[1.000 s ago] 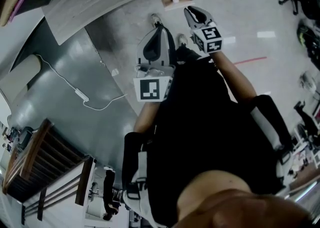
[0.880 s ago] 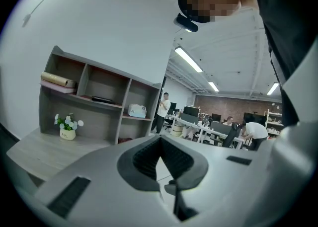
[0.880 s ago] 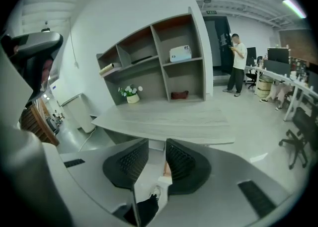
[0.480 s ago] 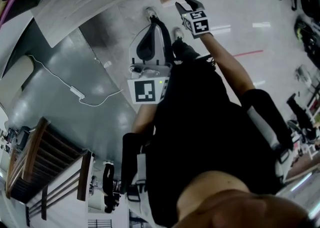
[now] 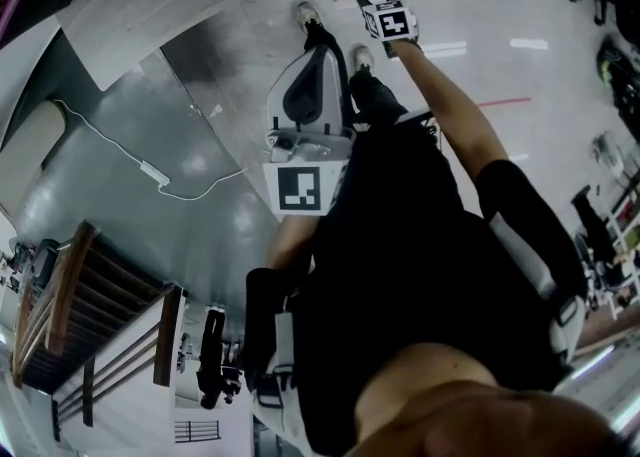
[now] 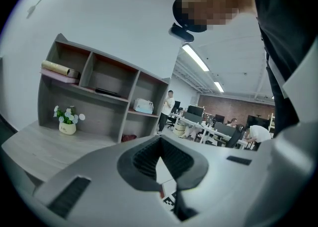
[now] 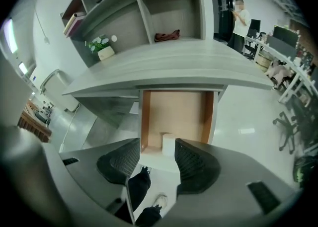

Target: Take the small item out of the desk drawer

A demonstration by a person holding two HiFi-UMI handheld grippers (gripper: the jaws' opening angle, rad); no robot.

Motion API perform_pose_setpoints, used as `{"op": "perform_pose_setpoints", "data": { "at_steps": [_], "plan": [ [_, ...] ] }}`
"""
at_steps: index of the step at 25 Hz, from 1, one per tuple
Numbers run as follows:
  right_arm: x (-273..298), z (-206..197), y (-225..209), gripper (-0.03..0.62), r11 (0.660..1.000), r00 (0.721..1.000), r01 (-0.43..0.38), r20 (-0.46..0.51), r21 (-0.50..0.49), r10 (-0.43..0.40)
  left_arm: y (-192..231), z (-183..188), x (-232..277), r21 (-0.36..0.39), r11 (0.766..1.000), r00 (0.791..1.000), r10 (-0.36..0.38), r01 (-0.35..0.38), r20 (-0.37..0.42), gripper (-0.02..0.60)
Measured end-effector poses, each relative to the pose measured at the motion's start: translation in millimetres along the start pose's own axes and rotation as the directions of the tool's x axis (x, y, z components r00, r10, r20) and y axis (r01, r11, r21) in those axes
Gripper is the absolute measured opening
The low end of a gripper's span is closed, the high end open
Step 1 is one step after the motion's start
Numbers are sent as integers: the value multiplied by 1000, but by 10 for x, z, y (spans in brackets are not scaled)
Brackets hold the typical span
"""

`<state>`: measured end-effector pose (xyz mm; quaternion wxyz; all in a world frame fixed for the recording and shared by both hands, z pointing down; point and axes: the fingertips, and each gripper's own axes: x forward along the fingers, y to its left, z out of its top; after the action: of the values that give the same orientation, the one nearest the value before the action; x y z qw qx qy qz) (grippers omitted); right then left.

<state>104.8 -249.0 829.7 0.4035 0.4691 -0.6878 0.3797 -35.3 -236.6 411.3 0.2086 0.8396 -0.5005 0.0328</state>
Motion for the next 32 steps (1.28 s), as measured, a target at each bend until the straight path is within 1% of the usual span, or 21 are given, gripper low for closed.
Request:
{"op": "perform_pose_setpoints", "data": {
  "at_steps": [3,6,9,14,18,24,28,32],
  "plan": [
    [226,-51,-82,198,1000,999,25,-32,-2,-25,54,-70,61,-10,1000,1000,0,0,-17,-9],
    [385,-120,-45,199,999,997,1,-76,39,2,61,-140,122,-11,1000,999,-12,11,-34,-9],
    [582,-202,-127,199,999,994,25,-105,26,-22,102,-193,181,-11,1000,999,-18,17,-38,-9],
    [842,-389,-112,202,998,984,6,-180,55,4,164,-282,280,-22,999,999,-24,23,-47,-9],
    [1012,-485,-173,204,999,975,30,-223,19,-25,240,-354,358,-31,999,998,-27,26,-57,-9],
    [1076,-523,-164,204,999,961,39,-276,6,-36,343,-323,343,-37,999,998,-11,8,-67,-9],
    [1138,-526,-193,204,998,957,61,-285,3,-57,407,-350,340,-43,999,998,0,-4,-70,-9],
    [1156,-499,-243,204,995,954,92,-284,-39,-99,438,-391,316,-49,999,997,4,-8,-75,-9]
  ]
}}
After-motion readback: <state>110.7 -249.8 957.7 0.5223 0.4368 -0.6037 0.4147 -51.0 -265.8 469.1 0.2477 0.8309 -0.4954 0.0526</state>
